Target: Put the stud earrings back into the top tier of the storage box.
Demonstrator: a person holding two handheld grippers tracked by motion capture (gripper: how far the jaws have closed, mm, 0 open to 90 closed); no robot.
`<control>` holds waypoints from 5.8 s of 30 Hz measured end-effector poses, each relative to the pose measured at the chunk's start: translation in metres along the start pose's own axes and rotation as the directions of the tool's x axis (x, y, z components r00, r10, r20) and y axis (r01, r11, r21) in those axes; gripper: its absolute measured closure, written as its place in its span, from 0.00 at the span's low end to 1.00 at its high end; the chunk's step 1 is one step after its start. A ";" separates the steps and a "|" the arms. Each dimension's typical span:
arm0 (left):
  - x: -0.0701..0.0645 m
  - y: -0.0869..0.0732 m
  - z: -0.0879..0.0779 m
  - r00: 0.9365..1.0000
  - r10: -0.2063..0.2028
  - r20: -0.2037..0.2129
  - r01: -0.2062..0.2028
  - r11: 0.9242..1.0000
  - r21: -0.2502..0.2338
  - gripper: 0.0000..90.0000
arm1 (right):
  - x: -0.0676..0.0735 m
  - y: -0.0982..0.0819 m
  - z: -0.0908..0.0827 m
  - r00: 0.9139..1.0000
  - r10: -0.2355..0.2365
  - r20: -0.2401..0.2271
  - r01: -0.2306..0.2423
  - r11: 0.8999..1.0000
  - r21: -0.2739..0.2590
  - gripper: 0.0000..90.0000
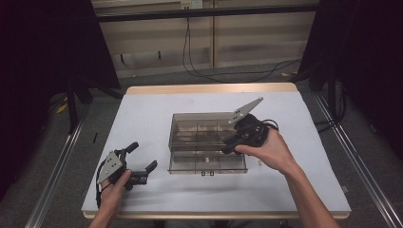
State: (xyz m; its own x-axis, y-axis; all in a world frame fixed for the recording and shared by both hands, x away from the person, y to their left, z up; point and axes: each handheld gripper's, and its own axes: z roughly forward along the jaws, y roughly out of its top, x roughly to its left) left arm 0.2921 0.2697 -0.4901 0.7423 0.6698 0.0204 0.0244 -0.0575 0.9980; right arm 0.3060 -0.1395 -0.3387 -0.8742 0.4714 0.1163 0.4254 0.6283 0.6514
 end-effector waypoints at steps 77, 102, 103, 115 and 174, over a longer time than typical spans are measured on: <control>0.000 0.000 0.000 1.000 0.002 0.002 -0.002 1.000 0.003 0.01 | -0.062 -0.118 0.029 0.952 0.228 0.203 -0.283 0.910 0.302 0.95; 0.000 0.000 0.000 1.000 0.002 0.002 -0.002 1.000 0.002 0.01 | -0.042 -0.101 -0.023 0.978 0.183 0.102 -0.183 0.983 -0.012 0.95; 0.000 0.000 0.000 1.000 0.001 0.002 -0.001 1.000 0.002 0.01 | -0.040 -0.099 -0.024 0.980 0.175 0.098 -0.174 0.984 -0.019 0.95; 0.000 0.000 0.001 1.000 -0.003 0.002 0.003 1.000 0.000 0.01 | -0.026 -0.080 -0.040 0.987 0.117 0.109 -0.107 0.990 -0.089 0.95; 0.001 0.000 0.000 1.000 0.001 0.001 -0.001 1.000 0.009 0.01 | 0.010 0.048 0.050 0.991 -0.108 -0.081 0.128 0.944 0.303 0.95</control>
State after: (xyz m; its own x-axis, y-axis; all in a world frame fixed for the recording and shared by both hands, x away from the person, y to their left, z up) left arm 0.2928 0.2703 -0.4898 0.7430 0.6690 0.0214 0.0295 -0.0647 0.9975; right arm 0.3294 -0.0731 -0.3436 -0.9312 0.3490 0.1051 0.3607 0.8412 0.4029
